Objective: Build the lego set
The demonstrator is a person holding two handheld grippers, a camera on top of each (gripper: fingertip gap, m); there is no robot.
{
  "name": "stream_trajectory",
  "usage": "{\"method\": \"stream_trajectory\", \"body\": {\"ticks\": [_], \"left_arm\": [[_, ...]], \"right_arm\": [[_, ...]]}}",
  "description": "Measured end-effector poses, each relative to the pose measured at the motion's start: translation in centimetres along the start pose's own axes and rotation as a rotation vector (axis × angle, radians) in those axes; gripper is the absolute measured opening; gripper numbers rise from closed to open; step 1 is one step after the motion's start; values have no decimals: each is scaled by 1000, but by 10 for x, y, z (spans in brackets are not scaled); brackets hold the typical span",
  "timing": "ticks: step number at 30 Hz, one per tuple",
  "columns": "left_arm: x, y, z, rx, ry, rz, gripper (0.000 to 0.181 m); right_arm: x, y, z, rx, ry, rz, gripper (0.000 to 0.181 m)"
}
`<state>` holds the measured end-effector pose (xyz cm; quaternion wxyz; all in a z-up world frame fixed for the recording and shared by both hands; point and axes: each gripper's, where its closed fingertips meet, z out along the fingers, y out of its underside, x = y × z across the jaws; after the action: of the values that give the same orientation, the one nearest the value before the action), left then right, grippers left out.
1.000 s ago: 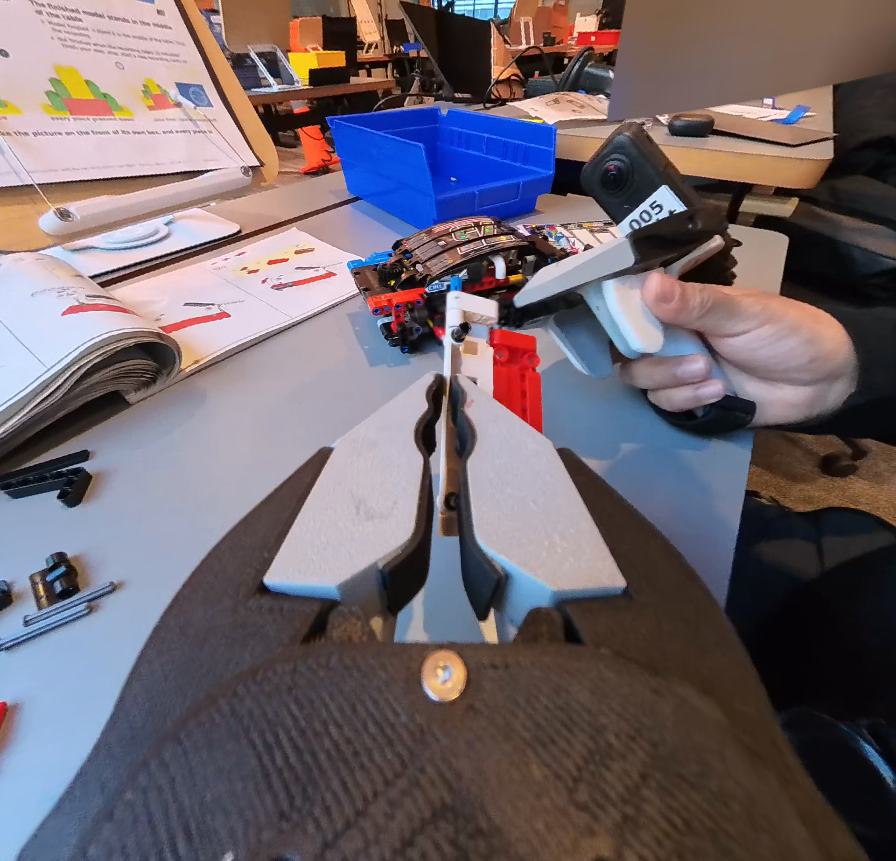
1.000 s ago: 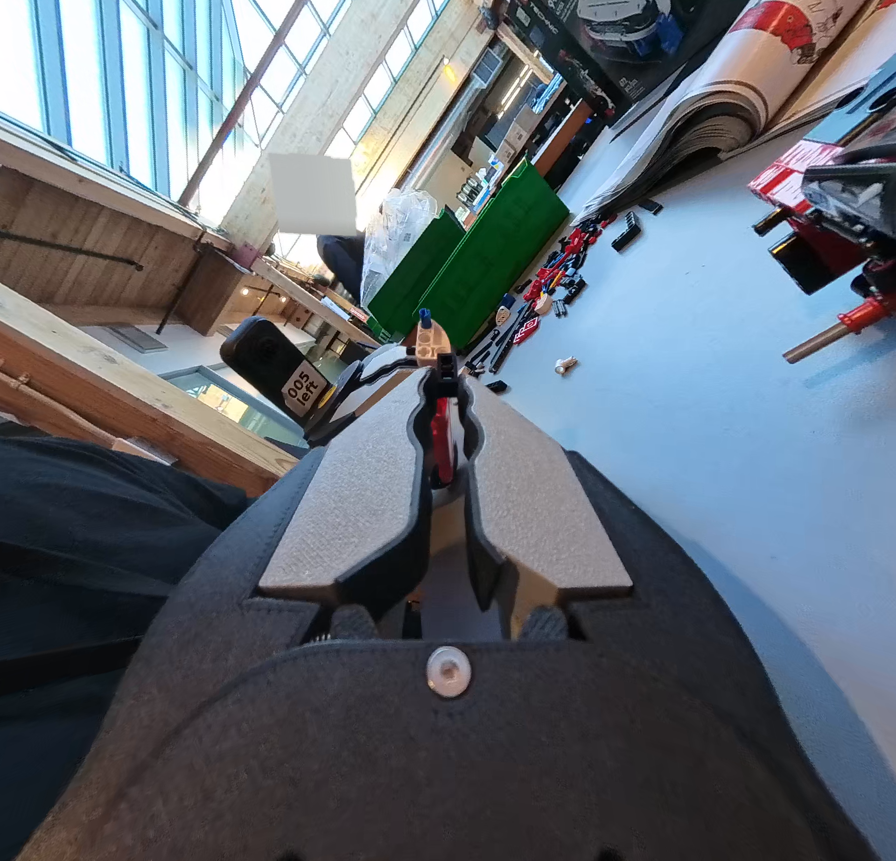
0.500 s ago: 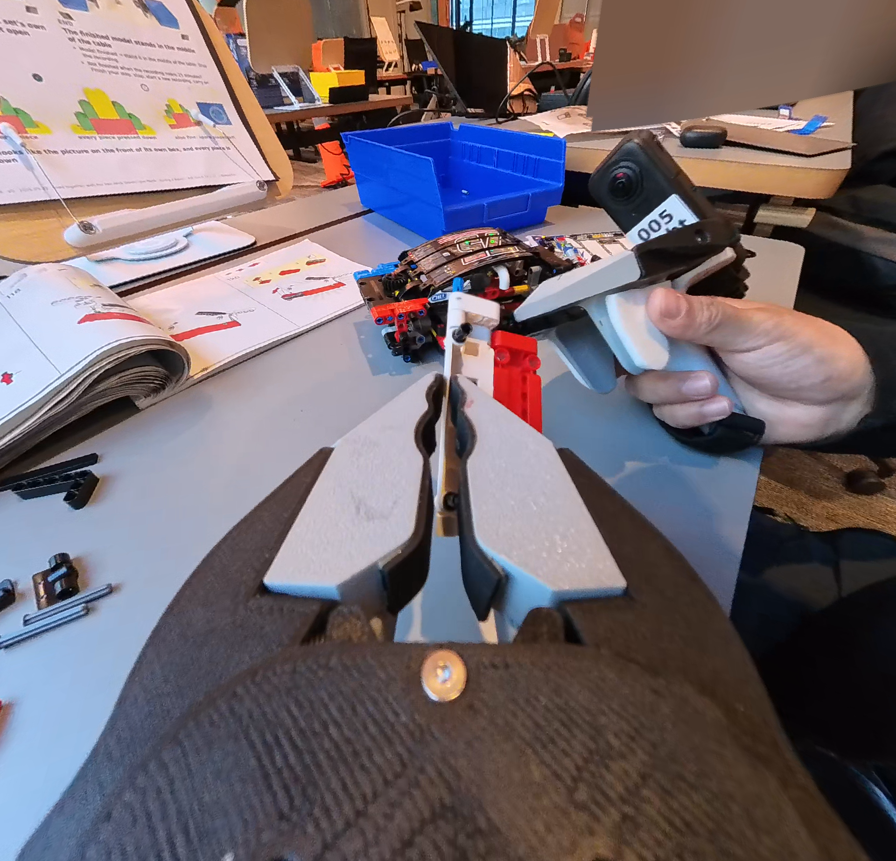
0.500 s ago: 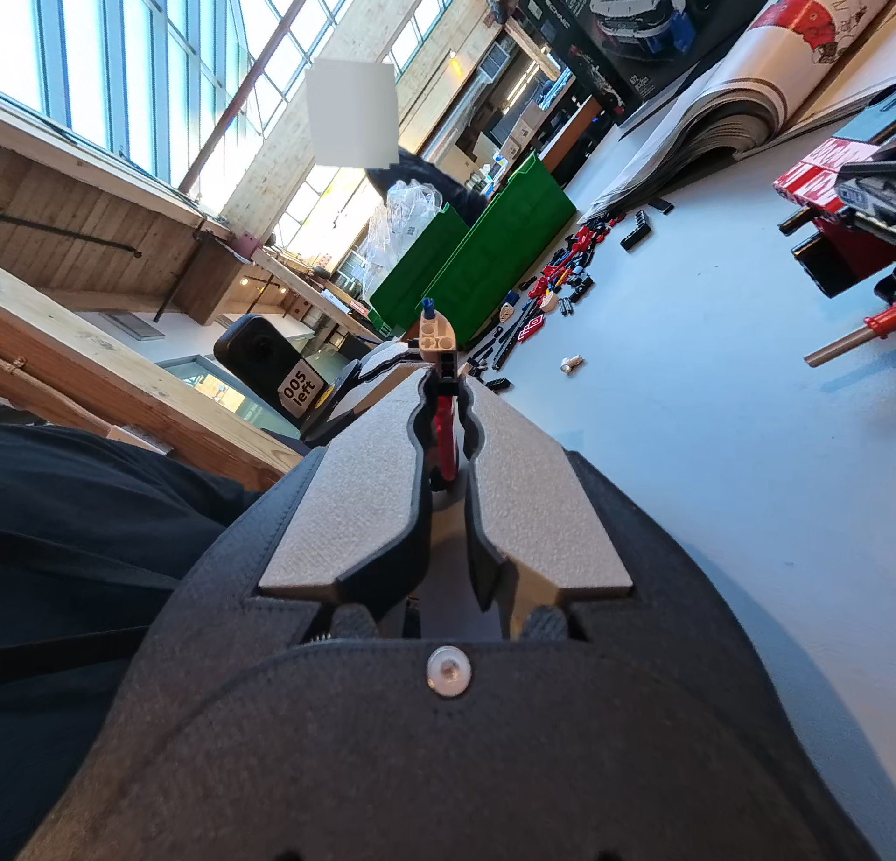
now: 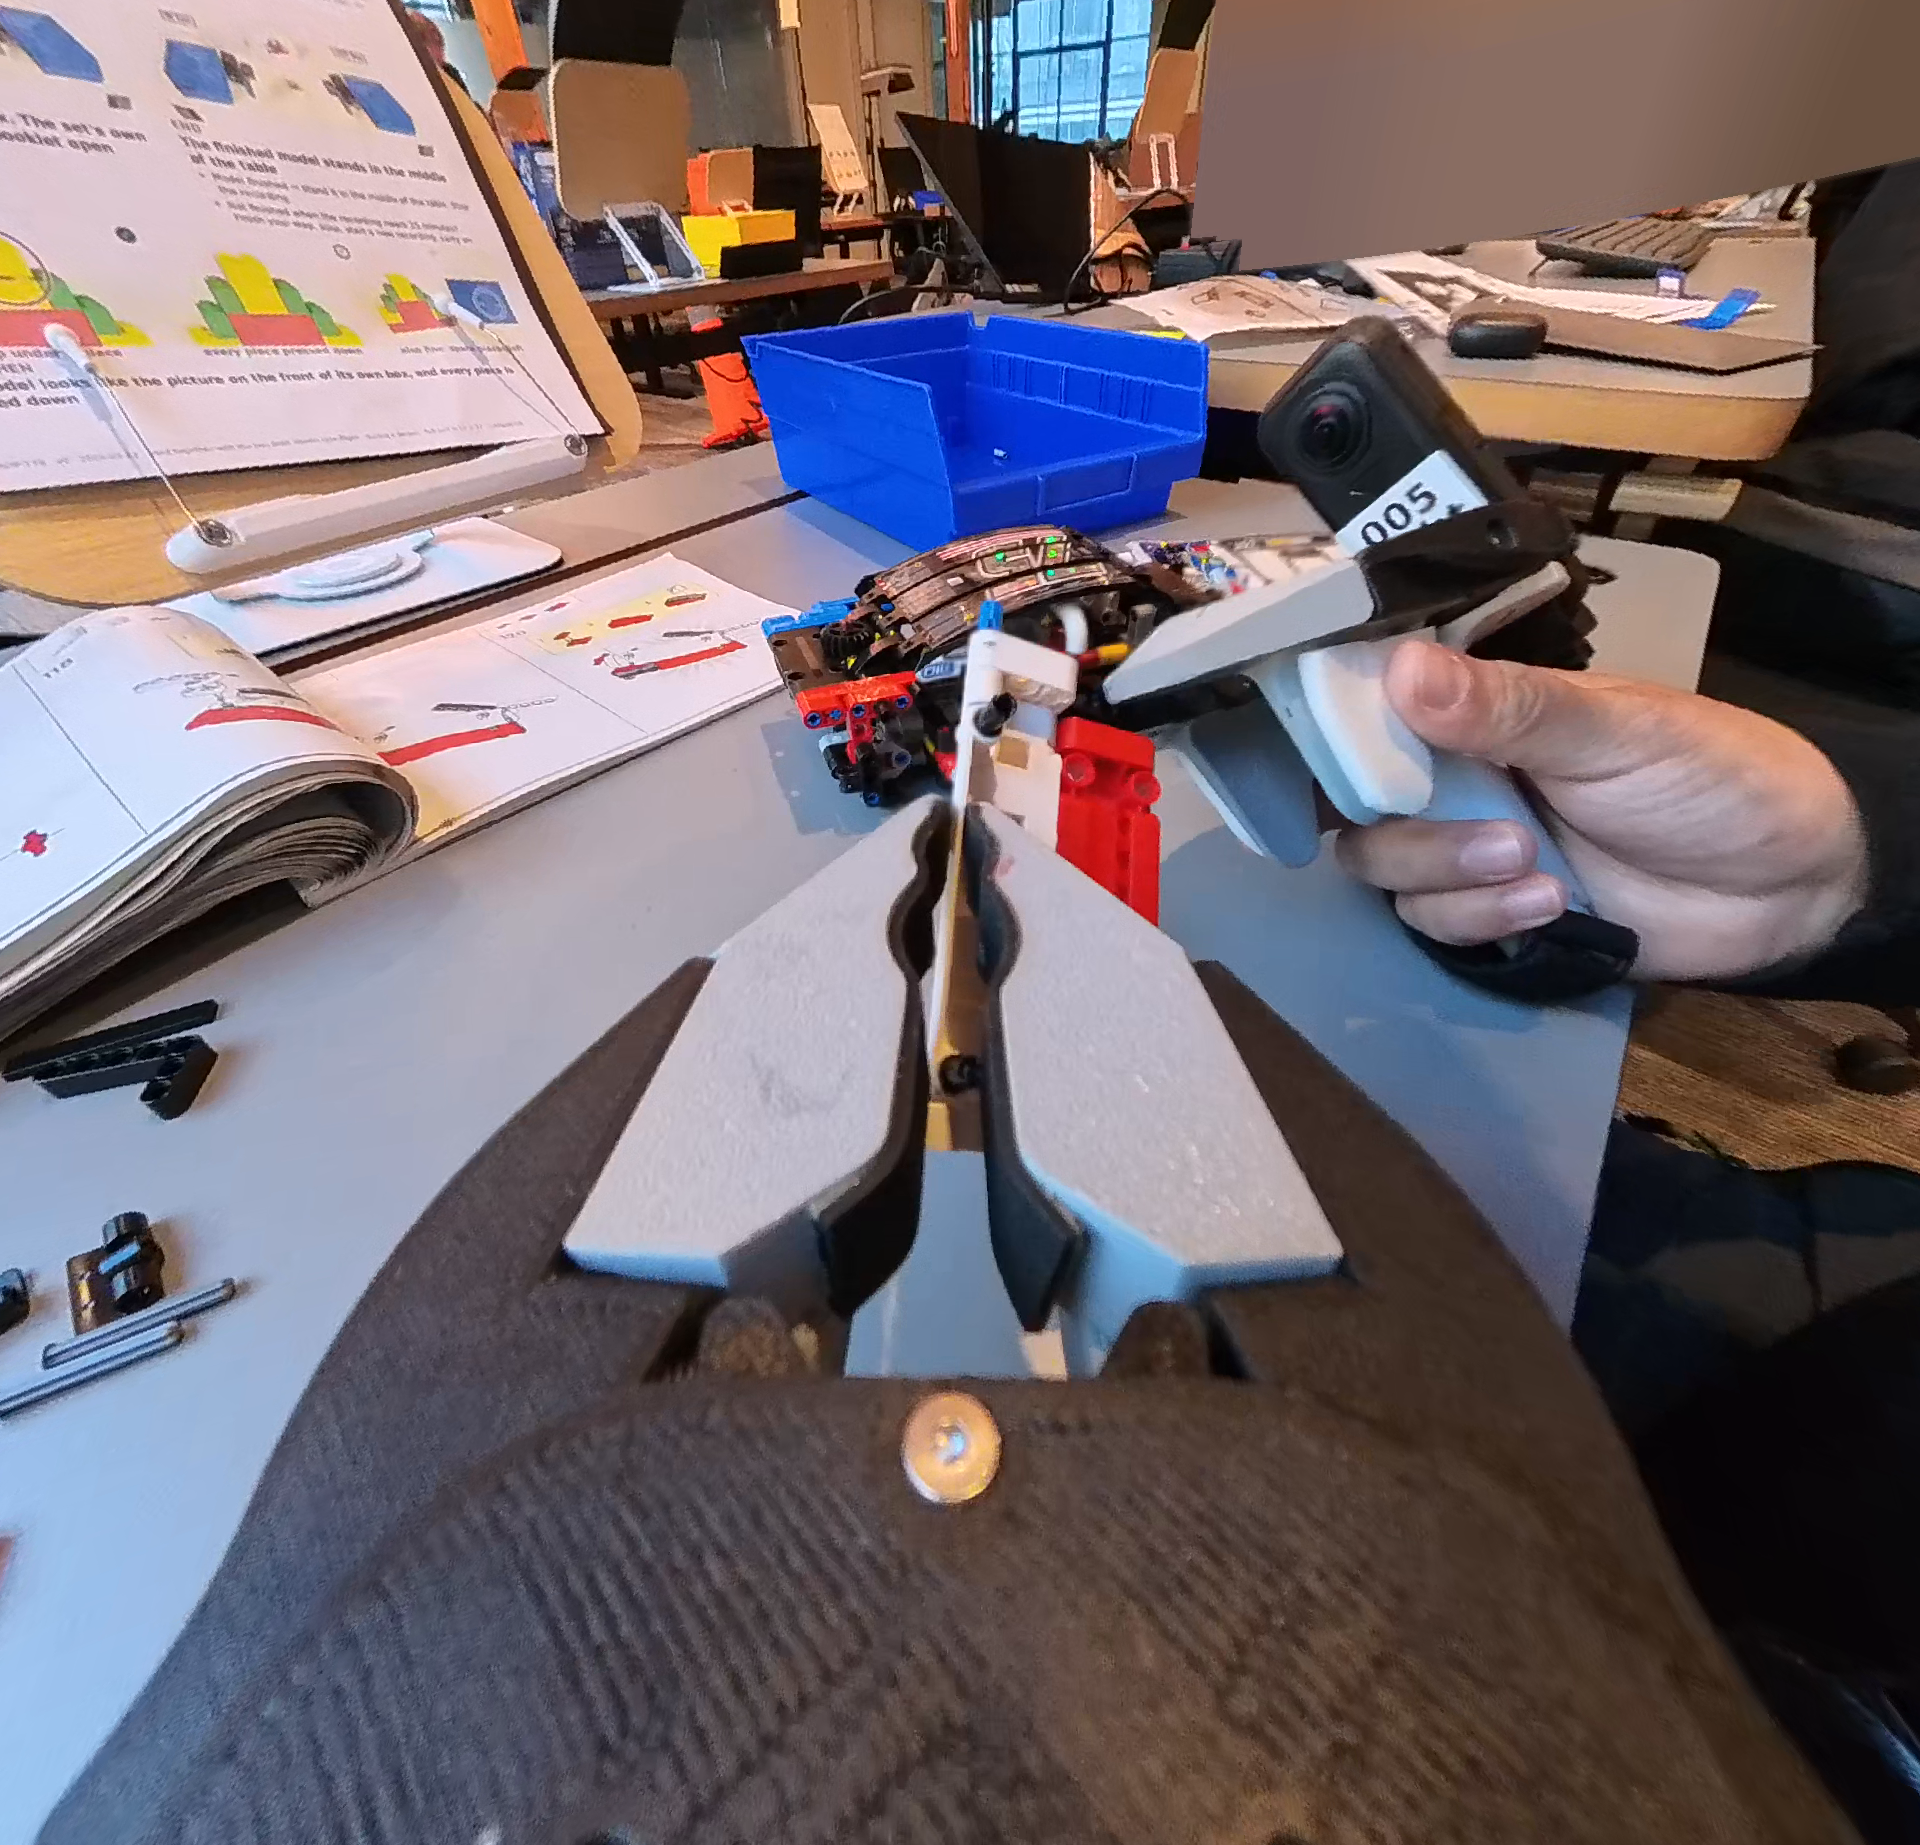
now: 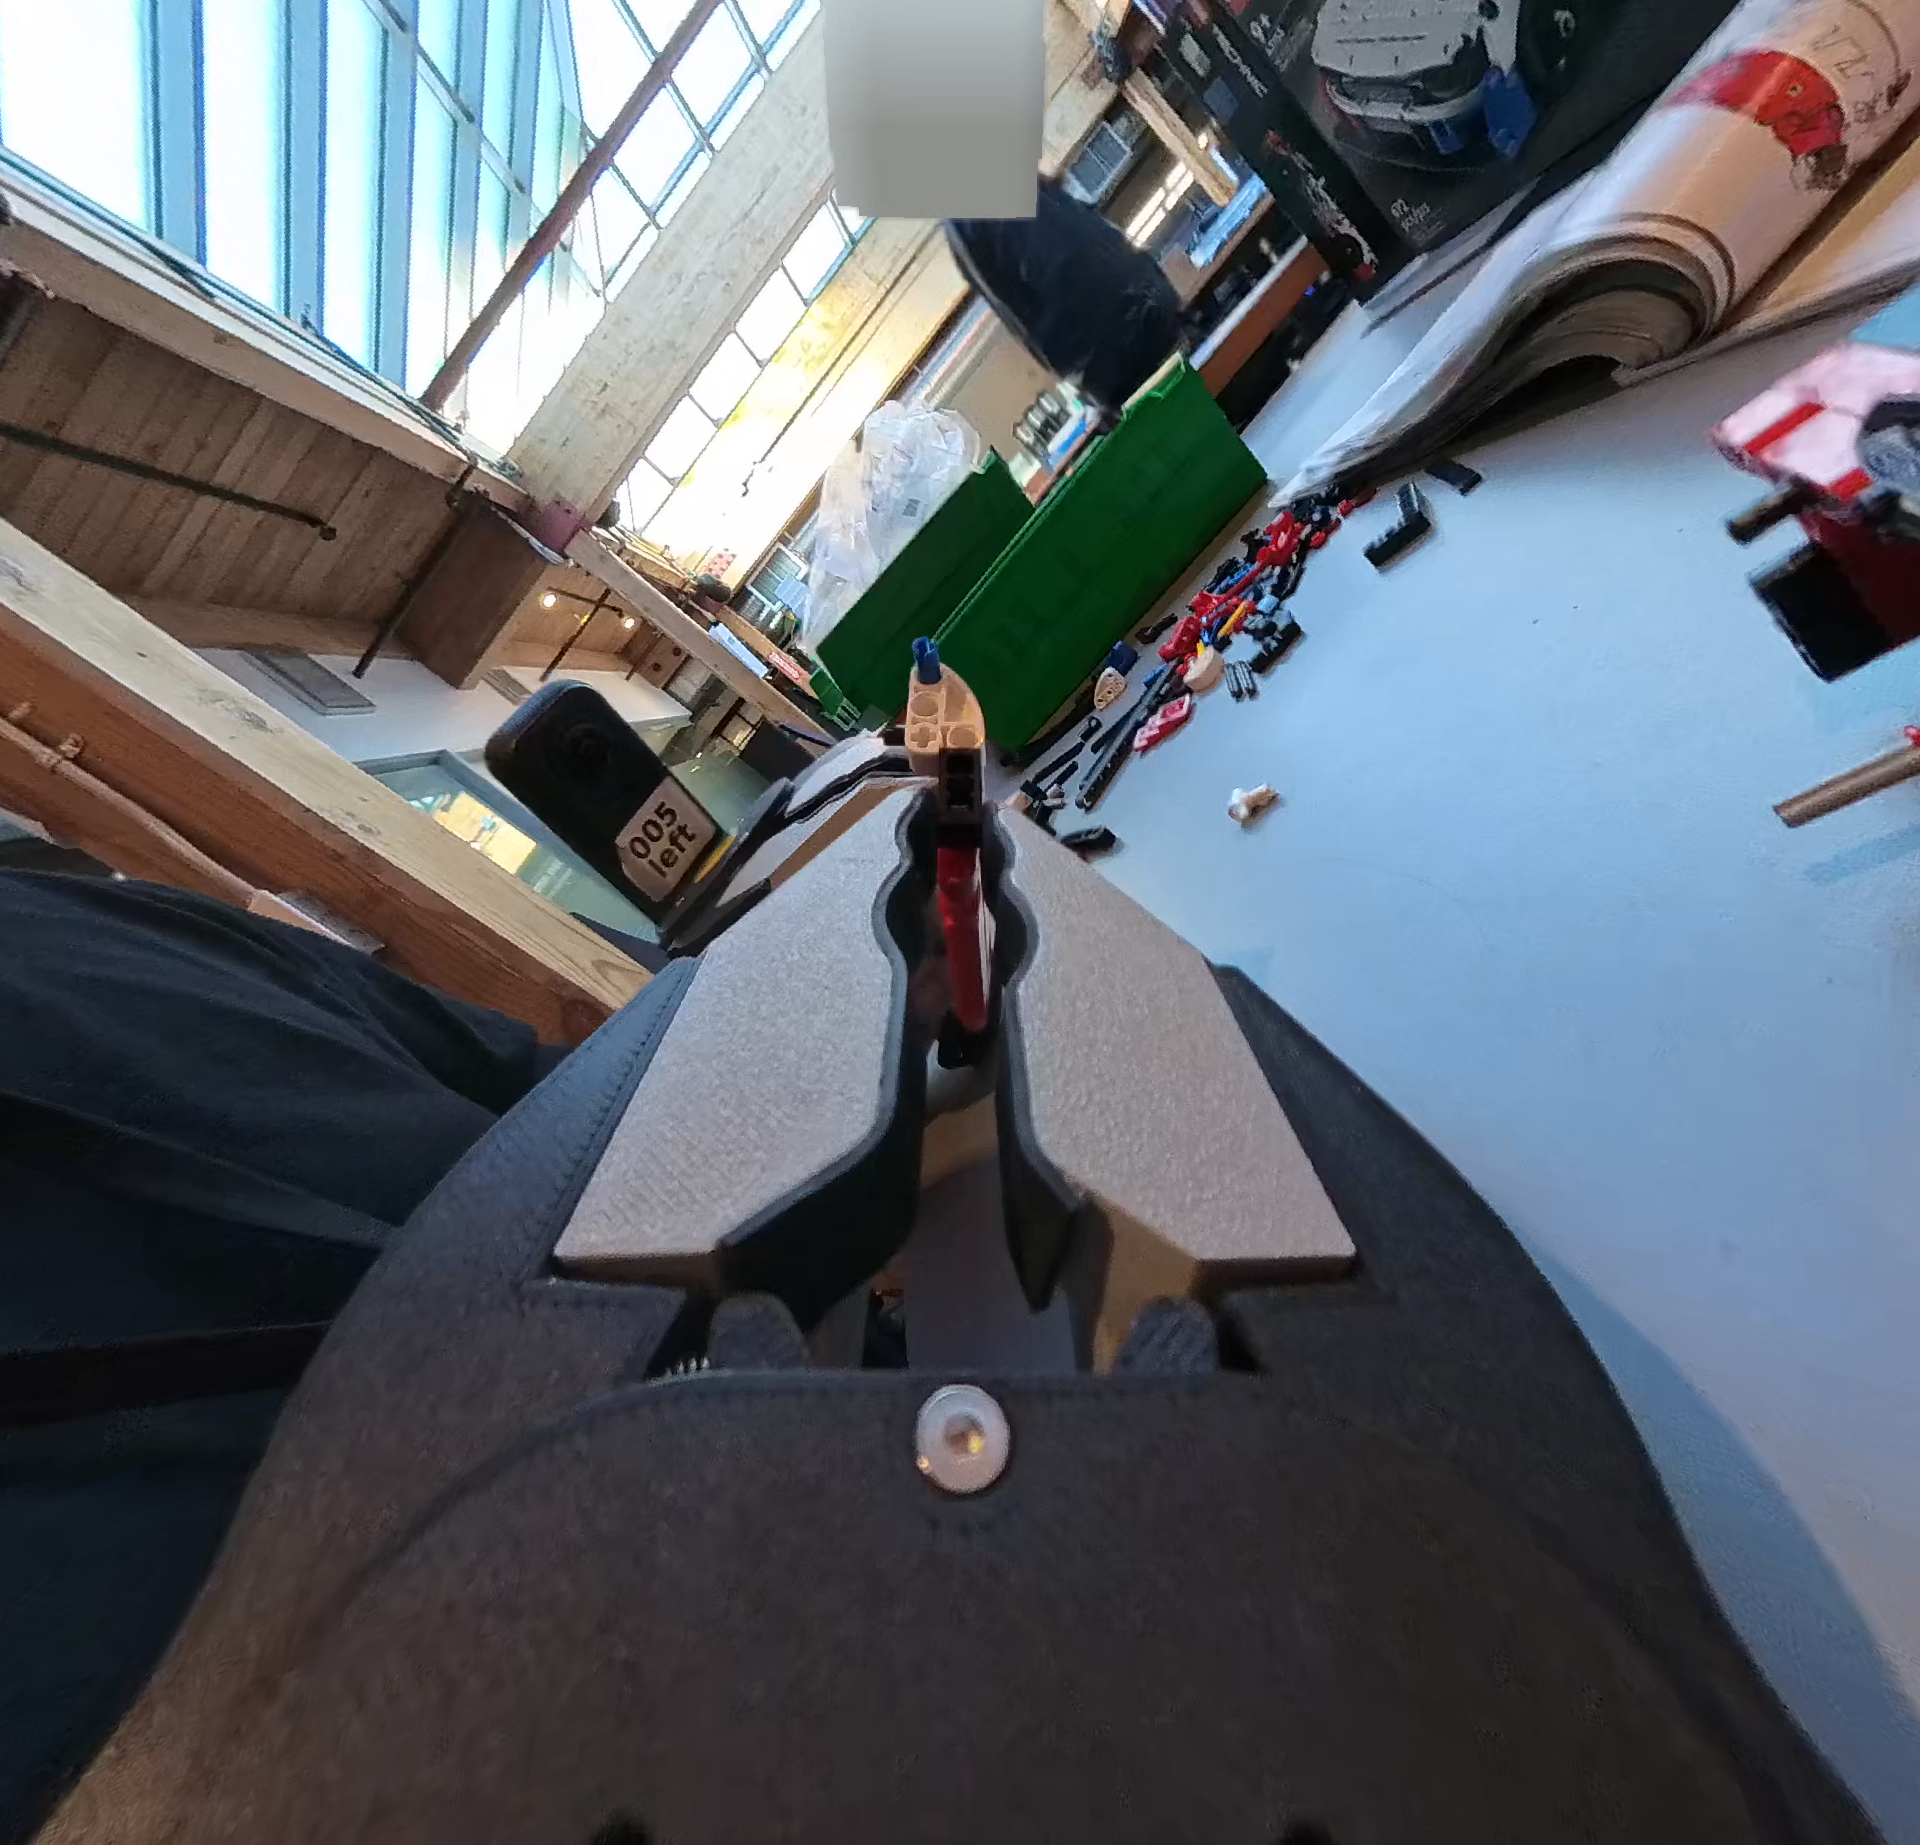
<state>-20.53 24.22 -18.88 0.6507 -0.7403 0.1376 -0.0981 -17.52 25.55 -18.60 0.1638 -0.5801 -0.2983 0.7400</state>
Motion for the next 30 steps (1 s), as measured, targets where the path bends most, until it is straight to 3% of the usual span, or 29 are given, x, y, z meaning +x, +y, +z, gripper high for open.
{"method": "stream_trajectory", "body": {"ticks": [16,30], "left_arm": [[5,-17,-10,135,17,42,0],[5,-16,-9,126,17,42,0]], "right_arm": [[-22,1,1,20,-17,-208,6],[-19,2,1,15,-37,-148,6]]}}
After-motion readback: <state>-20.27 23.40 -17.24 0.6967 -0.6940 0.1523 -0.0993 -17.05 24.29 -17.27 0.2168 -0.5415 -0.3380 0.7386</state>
